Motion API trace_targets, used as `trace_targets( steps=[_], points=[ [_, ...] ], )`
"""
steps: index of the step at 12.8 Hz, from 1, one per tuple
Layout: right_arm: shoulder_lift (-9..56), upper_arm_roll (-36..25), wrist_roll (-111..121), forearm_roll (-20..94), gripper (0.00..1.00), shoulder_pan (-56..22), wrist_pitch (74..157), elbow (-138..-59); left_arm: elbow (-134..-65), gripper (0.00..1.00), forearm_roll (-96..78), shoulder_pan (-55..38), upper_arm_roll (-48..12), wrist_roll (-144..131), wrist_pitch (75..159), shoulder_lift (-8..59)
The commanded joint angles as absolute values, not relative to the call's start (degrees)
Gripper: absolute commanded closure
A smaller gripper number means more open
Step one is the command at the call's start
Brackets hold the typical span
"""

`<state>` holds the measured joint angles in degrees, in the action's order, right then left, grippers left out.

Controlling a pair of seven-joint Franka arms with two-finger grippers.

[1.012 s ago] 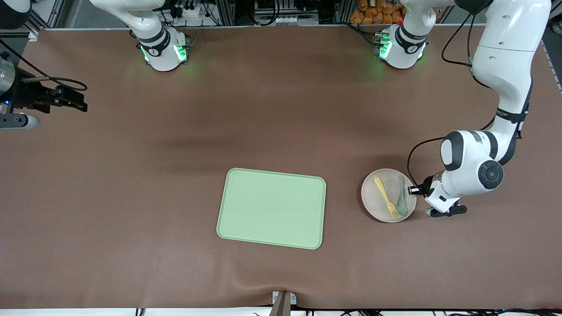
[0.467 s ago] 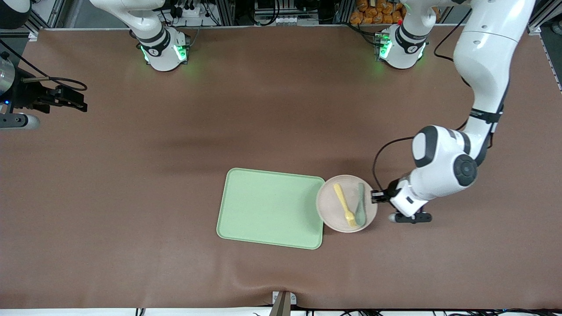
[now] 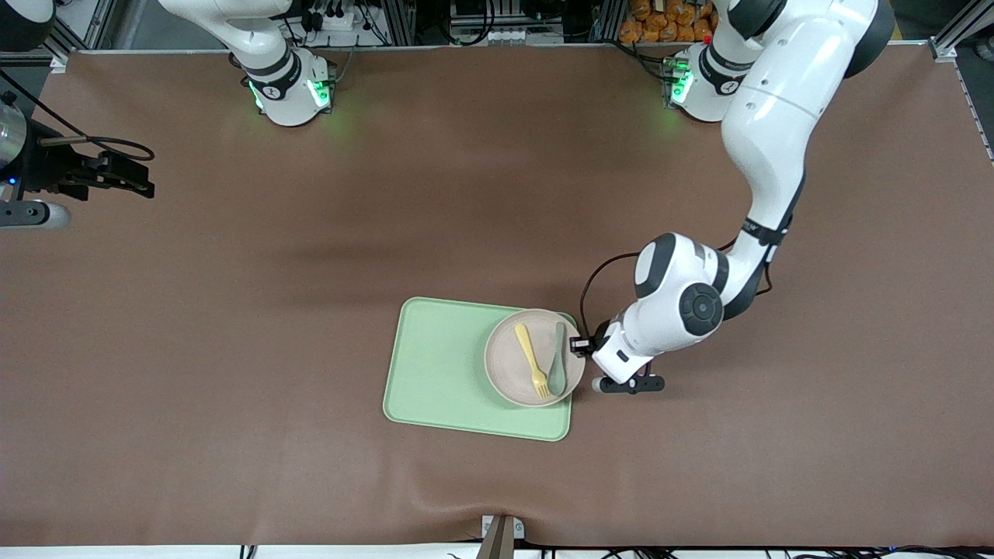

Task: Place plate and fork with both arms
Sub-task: 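Carry the plate with the left gripper onto the green tray, then release the plate and lift the left gripper while the right gripper reaches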

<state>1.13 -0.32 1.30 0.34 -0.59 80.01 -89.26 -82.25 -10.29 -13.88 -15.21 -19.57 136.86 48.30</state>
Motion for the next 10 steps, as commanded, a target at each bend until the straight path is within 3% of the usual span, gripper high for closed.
trace_targets(
  steps=[1, 2, 3, 4, 5, 7, 10],
  points=[
    [1.41, 0.18, 0.44, 0.70, 0.00, -0.09, 79.63, -88.86, -78.93, 1.00, -10.81, -16.08, -14.50, -21.43, 139.91, 51.76],
    [2.10, 0.26, 0.44, 0.79, 0.00, -0.17, 79.72, -88.86, -78.84, 1.00, -10.81, -16.95, -14.50, -22.84, 140.36, 52.03],
    [3.33, 0.26, 0.44, 0.79, 0.00, -0.52, 79.80, -88.86, -78.84, 0.86, -10.72, -17.40, -14.41, -23.55, 140.45, 52.21],
    [5.86, 0.26, 0.53, 1.84, 0.00, -1.57, 79.98, -88.86, -78.92, 0.31, -10.64, -17.14, -14.41, -23.64, 140.45, 51.86],
    [7.80, 0.18, 0.53, 3.59, 0.00, -2.71, 80.68, -88.77, -79.10, 0.00, -9.94, -17.23, -14.41, -23.64, 140.36, 51.07],
    [11.23, 0.26, 0.53, 5.87, 0.00, -6.21, 84.88, -88.68, -79.28, 0.00, -9.49, -16.27, -14.41, -23.99, 136.96, 47.66],
    [17.47, 0.26, 0.35, 8.26, 0.00, -14.48, 96.46, -88.07, -79.63, 0.00, -9.40, -15.29, -11.26, -23.99, 121.96, 36.34]
  ],
)
